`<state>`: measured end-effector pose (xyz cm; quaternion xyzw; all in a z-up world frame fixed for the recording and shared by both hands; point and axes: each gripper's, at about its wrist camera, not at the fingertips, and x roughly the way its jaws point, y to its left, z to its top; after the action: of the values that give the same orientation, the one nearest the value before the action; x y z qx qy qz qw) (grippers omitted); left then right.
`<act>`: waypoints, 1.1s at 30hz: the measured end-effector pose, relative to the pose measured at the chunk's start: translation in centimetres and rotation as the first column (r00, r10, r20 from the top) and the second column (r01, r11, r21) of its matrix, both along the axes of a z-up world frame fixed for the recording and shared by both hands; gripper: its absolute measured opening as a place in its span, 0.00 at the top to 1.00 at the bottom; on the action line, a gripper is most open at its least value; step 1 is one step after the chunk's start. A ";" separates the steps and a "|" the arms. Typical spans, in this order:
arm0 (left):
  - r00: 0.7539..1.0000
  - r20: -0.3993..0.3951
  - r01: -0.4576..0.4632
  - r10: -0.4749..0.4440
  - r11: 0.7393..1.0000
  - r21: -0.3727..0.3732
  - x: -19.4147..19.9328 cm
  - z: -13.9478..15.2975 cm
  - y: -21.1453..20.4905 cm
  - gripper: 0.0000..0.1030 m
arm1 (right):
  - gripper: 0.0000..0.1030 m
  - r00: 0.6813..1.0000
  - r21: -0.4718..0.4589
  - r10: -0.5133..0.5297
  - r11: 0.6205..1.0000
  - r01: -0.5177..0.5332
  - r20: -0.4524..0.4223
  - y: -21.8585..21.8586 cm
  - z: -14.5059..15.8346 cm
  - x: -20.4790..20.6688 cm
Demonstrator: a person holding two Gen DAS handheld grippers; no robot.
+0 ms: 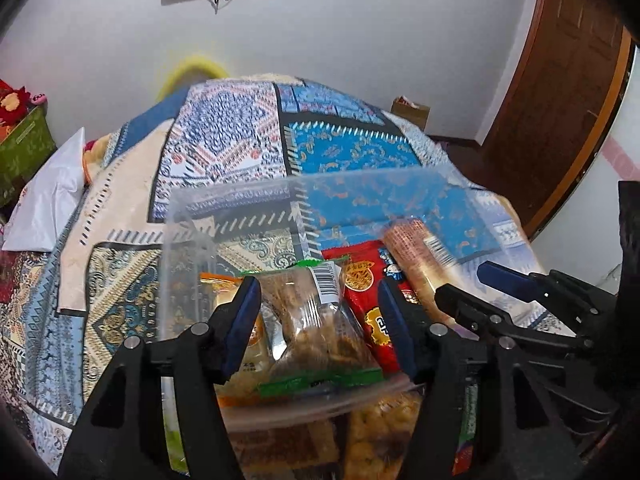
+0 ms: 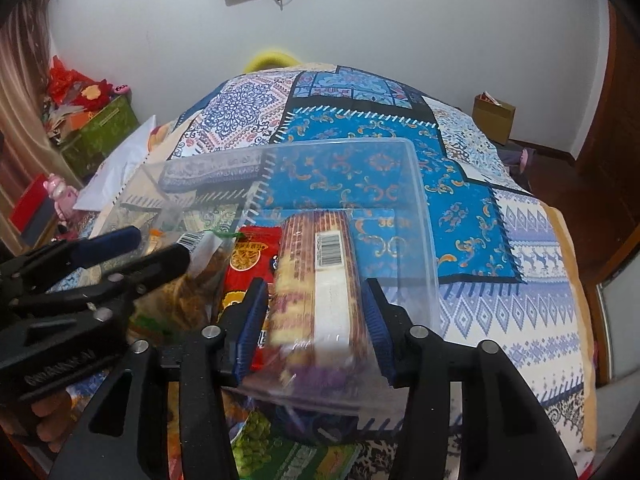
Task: Organize snacks
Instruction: 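Open both grippers and withdraw them from the box, then grasp the orange snack bag with green label with the left gripper while the right grasps the red cracker bag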
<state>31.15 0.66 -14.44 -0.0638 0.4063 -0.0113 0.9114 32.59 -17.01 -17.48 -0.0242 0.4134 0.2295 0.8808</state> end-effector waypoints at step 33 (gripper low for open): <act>0.992 -0.104 -0.066 0.068 0.998 0.025 -17.1 -1.4 5.3 0.35 | 0.42 0.999 -0.006 0.041 0.999 -0.041 -0.011 -1.6 0.2 -12.7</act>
<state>14.02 6.00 -15.84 -0.0680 0.4514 0.0269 0.8893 19.91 -18.60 -17.30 -0.0345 0.4182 0.2464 0.8736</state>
